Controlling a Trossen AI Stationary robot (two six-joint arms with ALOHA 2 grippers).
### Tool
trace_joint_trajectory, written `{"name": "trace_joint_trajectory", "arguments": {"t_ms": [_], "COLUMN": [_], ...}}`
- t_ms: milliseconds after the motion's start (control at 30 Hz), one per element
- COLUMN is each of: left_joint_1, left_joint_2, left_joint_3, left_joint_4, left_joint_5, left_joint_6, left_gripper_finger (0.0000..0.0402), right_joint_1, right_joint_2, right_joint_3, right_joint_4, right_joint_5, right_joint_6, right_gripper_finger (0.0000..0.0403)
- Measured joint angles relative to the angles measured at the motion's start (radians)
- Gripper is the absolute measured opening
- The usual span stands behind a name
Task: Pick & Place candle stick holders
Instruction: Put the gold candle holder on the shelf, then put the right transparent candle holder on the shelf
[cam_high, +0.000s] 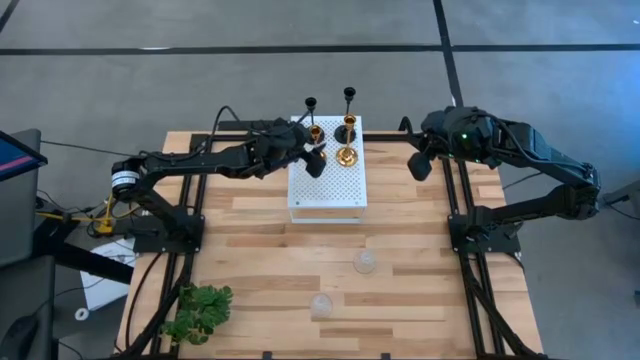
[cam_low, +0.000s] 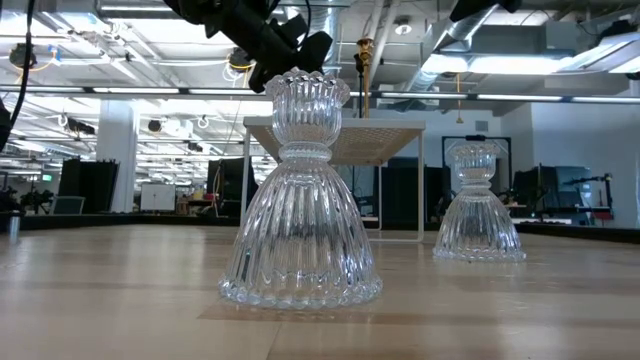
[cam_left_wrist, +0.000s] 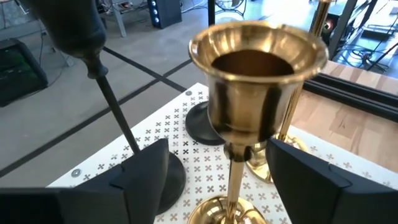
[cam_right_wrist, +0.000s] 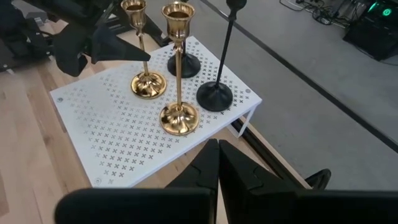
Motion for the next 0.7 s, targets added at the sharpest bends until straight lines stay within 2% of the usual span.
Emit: {"name": "trace_joint_trajectory", "arguments": {"t_ms": [533, 700], "left_joint_1": [-0.019, -0.032], "left_joint_2": [-0.001, -0.038], "left_joint_3": [0.0, -0.002], "left_joint_4": [-0.013, -0.029], "left_joint_5": [0.002, -0.001], "left_joint_6": [0.0, 0.036], "left_gripper_finger": [0.0302, 0.0302], "right_joint_1": [0.0, 0.0], "right_joint_2": [0.0, 0.0], "right_joint_3": [0.0, 0.0], "right_joint_4": [-0.015, -0.015], "right_joint_5": [0.0, 0.0], "right_joint_6": [0.0, 0.0], "right_gripper_finger": [0.0, 0.0]}}
